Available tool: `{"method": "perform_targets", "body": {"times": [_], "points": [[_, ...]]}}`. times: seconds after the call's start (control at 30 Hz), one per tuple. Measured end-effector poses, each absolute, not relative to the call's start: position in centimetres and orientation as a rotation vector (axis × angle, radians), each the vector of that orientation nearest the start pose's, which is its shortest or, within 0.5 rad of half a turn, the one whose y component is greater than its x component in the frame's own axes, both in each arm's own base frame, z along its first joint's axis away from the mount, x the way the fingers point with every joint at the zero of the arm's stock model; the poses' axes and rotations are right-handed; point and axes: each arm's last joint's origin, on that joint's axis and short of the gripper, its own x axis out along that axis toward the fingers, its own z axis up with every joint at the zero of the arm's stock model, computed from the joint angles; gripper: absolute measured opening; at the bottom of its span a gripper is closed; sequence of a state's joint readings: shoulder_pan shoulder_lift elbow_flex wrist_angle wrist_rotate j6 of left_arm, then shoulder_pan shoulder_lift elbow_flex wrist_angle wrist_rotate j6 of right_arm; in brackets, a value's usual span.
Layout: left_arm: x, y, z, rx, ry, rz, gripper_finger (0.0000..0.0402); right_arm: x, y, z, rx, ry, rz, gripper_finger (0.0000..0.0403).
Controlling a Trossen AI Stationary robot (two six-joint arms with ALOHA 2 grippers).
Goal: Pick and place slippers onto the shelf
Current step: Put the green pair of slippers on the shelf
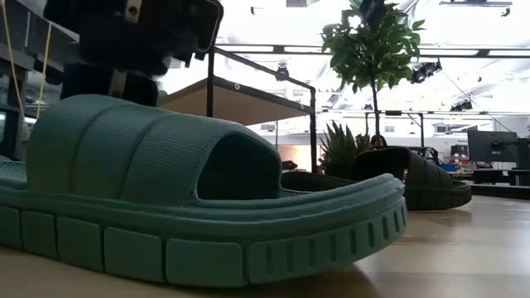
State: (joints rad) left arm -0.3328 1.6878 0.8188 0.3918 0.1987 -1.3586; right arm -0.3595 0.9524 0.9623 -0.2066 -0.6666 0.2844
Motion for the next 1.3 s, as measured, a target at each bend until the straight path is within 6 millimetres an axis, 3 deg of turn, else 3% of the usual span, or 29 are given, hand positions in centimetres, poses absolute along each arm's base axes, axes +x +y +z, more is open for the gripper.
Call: {"method": "perform_targets", "body": {"times": [0.17,0.43,0.97,1.3], "points": [[31.7,-12.2,17.7,-1.271,0.779,-0.161,0.0092,19.3,-5.4,36.3,0.383,0.221,0.279,0.0119],[31.5,-12.6,17.6,-1.265,0.711,-0.057,0.0006,19.3,-5.3,36.1,0.368,0.235,0.279,0.0119],[30.3,-13.2,16.3,-1.257,0.827,0.093,0.0004,19.3,-5.3,35.9,0.368,0.249,0.278,0.0119],[29.3,-12.6,17.2,-1.221,0.838,0.187,0.0005,19.3,-5.3,35.9,0.37,0.251,0.277,0.0119]]}}
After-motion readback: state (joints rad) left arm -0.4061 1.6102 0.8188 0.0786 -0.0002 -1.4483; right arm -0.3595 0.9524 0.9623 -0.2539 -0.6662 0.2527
